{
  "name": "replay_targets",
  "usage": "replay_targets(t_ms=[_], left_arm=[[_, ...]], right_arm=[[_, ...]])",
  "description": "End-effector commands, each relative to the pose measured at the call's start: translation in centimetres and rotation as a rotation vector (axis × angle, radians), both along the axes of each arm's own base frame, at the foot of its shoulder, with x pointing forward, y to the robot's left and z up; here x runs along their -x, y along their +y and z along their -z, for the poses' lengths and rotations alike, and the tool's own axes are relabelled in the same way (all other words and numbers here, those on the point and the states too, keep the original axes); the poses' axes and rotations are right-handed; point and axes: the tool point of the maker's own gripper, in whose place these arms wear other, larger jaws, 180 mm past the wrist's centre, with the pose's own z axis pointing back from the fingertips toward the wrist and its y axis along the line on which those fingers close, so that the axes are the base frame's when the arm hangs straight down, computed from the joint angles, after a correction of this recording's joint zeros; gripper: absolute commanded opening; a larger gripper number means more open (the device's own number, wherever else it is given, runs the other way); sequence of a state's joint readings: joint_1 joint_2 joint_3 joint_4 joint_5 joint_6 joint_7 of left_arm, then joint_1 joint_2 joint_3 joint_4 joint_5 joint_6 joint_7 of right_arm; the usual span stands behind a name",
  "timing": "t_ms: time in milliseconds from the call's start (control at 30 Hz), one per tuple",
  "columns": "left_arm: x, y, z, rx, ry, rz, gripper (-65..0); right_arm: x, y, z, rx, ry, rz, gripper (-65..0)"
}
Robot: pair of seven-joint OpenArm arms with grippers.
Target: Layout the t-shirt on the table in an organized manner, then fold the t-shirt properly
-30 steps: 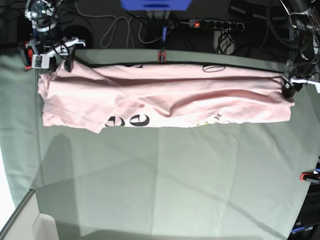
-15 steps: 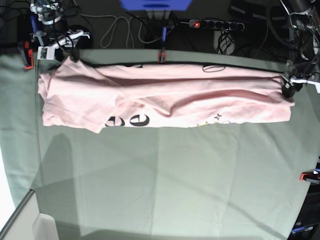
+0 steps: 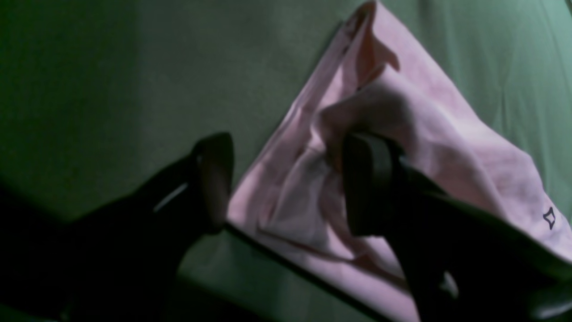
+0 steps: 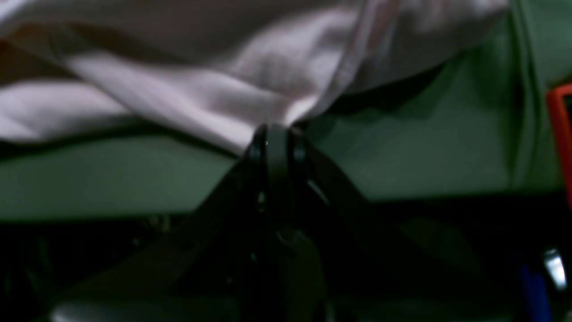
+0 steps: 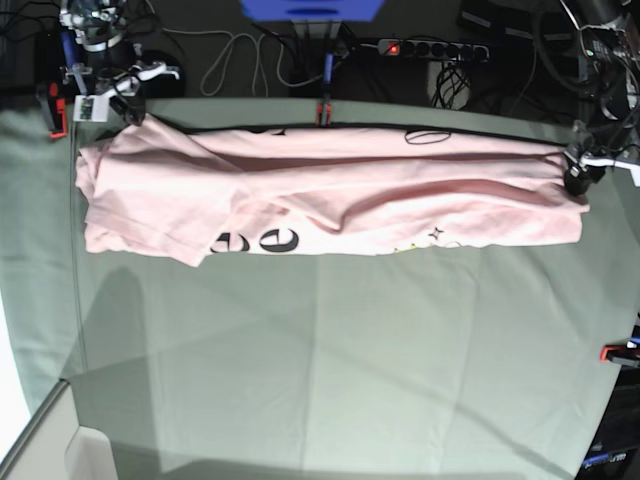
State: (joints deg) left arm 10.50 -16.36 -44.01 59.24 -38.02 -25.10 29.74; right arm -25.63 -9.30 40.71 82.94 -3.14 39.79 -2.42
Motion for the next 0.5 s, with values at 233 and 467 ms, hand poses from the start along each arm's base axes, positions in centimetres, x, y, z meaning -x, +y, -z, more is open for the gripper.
replay_targets(t_ms=[233, 467], left_arm=[[0.5, 0.8, 0.0, -0.019, 0.032, 0.001, -27.0], [0.5, 0.8, 0.0, -0.019, 0.032, 0.001, -27.0]], right_arm=[[-3.0, -1.7, -6.7, 0.041, -0.224, 0.029, -65.0], [-5.3, -1.5, -7.4, 0.037, -0.274, 0.025, -65.0]])
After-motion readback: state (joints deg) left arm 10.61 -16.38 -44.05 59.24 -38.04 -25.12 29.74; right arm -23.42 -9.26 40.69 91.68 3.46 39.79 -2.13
